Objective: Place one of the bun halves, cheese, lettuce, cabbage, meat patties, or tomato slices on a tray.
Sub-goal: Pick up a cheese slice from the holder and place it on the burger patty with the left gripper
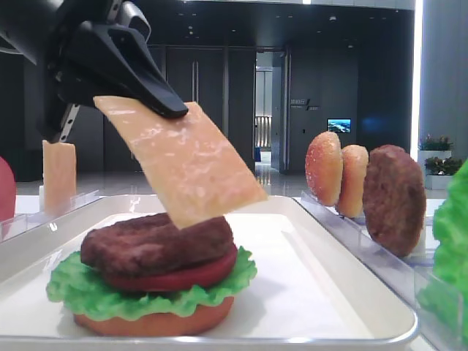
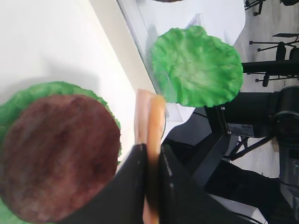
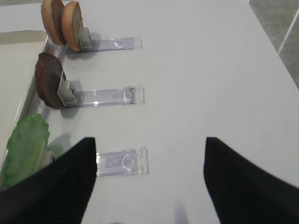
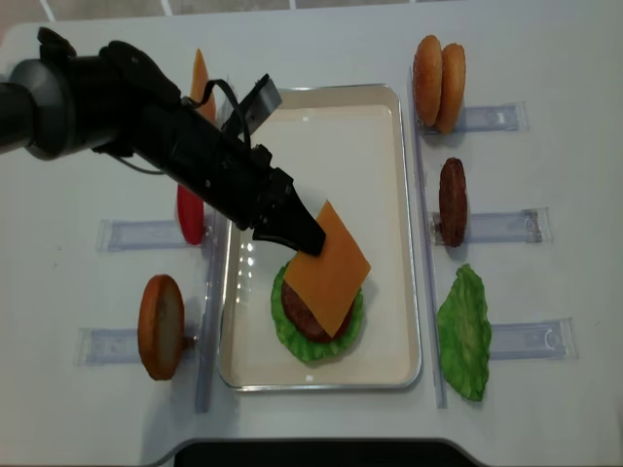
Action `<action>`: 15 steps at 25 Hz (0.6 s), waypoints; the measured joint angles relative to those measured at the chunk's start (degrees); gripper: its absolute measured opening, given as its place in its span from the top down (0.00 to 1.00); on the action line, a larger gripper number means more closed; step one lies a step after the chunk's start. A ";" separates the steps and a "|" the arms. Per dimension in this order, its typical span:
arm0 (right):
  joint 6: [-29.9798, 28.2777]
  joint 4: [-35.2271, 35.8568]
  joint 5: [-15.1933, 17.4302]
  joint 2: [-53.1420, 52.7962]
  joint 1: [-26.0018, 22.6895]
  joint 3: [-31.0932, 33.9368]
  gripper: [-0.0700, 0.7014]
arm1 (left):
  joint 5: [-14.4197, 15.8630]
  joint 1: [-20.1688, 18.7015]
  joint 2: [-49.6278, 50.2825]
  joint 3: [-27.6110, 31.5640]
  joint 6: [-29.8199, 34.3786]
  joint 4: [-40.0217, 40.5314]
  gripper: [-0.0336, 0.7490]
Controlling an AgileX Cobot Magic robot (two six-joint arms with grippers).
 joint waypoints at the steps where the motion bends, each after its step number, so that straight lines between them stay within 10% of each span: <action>1: 0.00 0.00 0.00 0.00 0.00 0.00 0.31 | -0.20 0.00 0.00 0.02 0.07 0.00 0.91; 15: 0.00 0.00 0.00 0.00 0.00 0.00 0.31 | -1.68 0.00 0.76 0.02 -0.21 2.79 0.91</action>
